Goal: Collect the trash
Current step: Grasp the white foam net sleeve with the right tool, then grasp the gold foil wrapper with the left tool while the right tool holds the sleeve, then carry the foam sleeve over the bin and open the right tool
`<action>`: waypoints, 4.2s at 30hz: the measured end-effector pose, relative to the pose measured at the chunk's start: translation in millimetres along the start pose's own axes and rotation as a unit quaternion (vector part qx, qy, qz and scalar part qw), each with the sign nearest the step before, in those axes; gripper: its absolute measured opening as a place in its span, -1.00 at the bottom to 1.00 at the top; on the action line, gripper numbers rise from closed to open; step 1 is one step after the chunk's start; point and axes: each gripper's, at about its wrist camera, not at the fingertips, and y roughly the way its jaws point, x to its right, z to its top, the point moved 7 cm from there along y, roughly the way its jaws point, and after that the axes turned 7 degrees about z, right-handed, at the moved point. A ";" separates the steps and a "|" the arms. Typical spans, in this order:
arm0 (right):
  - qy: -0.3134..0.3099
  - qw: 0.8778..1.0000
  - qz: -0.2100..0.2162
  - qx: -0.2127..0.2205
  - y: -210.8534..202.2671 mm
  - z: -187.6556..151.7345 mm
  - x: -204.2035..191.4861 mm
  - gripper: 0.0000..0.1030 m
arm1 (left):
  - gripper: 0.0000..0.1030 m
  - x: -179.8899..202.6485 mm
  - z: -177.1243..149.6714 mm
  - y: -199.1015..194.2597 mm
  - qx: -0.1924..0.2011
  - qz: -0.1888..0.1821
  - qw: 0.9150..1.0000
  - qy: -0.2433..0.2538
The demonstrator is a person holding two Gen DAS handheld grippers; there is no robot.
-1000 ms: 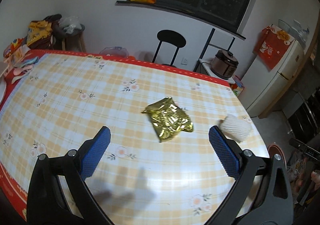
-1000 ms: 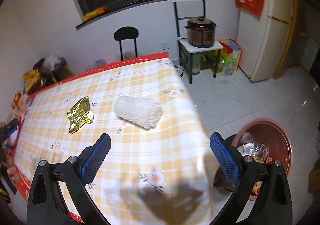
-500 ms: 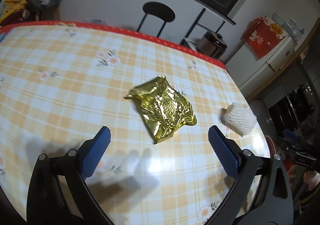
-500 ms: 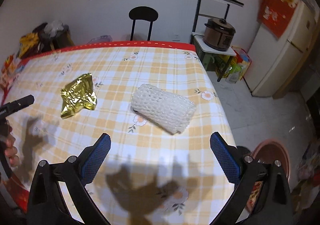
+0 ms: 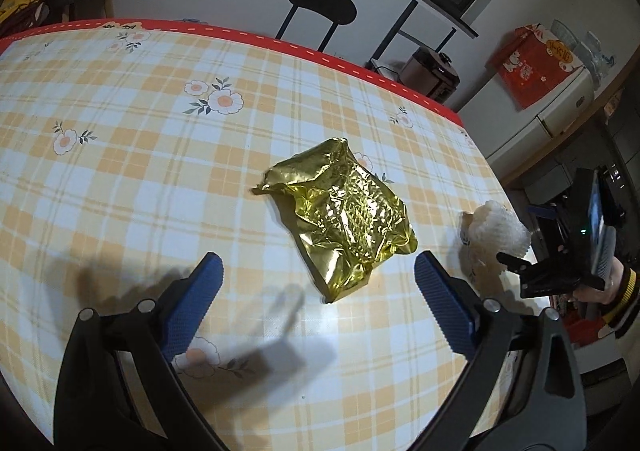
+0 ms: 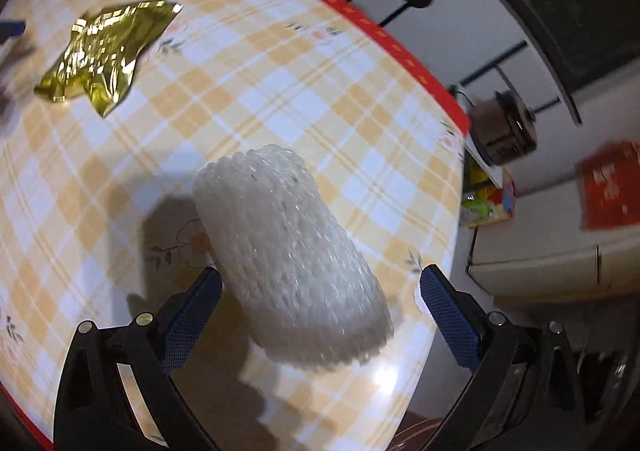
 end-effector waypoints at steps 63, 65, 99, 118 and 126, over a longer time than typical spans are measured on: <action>0.420 0.872 0.165 0.188 -67.2 -53.7 14.8 -0.20 | -0.22 26.9 21.0 5.8 0.049 0.071 0.996 0.022; 0.414 0.874 0.167 0.192 -73.3 -52.5 11.8 -0.20 | -0.22 28.0 15.3 -14.9 0.059 0.067 0.996 0.028; 0.460 0.846 0.130 0.236 -173.6 -225.1 39.4 -0.18 | -0.22 175.3 -78.0 -154.3 0.112 -0.032 0.991 0.068; 0.541 0.823 0.027 0.173 -123.3 -381.9 163.2 -0.02 | -0.21 239.0 -103.5 -149.9 0.113 -0.023 0.990 0.085; 0.531 0.827 0.009 0.183 -129.4 -385.6 174.2 0.57 | -0.22 257.0 -103.2 -146.2 0.112 -0.026 0.989 0.098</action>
